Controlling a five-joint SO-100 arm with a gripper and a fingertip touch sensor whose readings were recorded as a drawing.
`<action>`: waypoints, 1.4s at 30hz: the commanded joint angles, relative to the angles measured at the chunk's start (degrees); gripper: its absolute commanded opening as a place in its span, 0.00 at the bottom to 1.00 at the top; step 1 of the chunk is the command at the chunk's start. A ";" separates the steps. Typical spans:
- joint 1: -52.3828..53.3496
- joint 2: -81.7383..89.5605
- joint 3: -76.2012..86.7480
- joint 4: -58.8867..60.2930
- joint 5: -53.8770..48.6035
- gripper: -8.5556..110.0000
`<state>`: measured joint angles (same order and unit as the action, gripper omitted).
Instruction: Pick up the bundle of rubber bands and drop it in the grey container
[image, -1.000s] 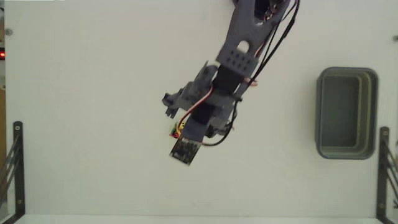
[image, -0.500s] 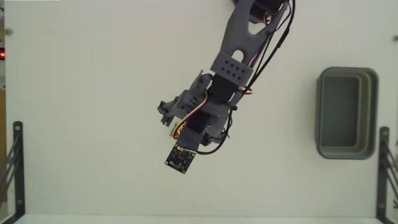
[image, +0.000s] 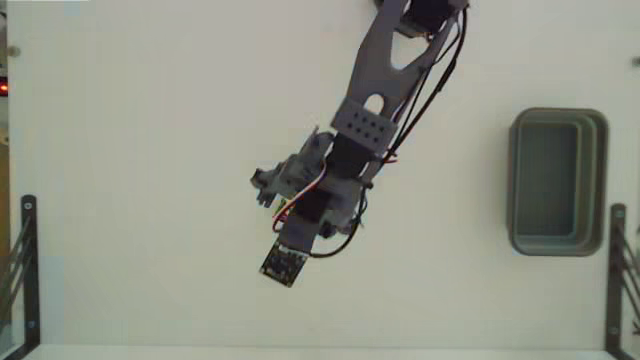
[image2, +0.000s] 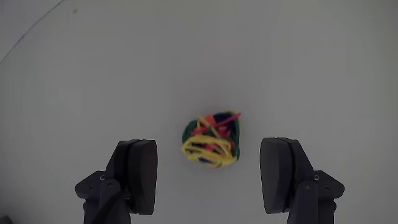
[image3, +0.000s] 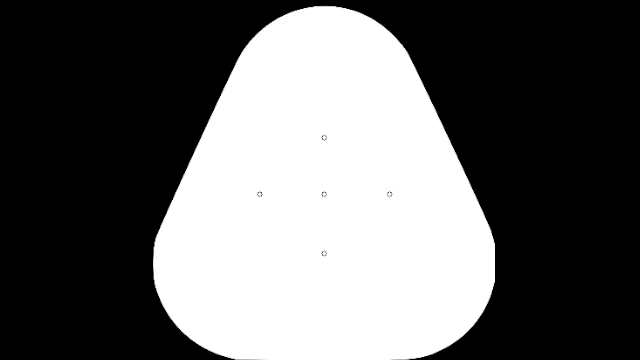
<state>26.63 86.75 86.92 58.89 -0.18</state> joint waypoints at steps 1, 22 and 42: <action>1.21 0.35 -3.86 -0.45 0.18 1.00; 1.21 -3.91 -8.51 -0.07 0.18 1.00; 1.21 -3.66 -4.17 -4.16 0.18 1.00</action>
<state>26.63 80.95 82.53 55.99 -0.26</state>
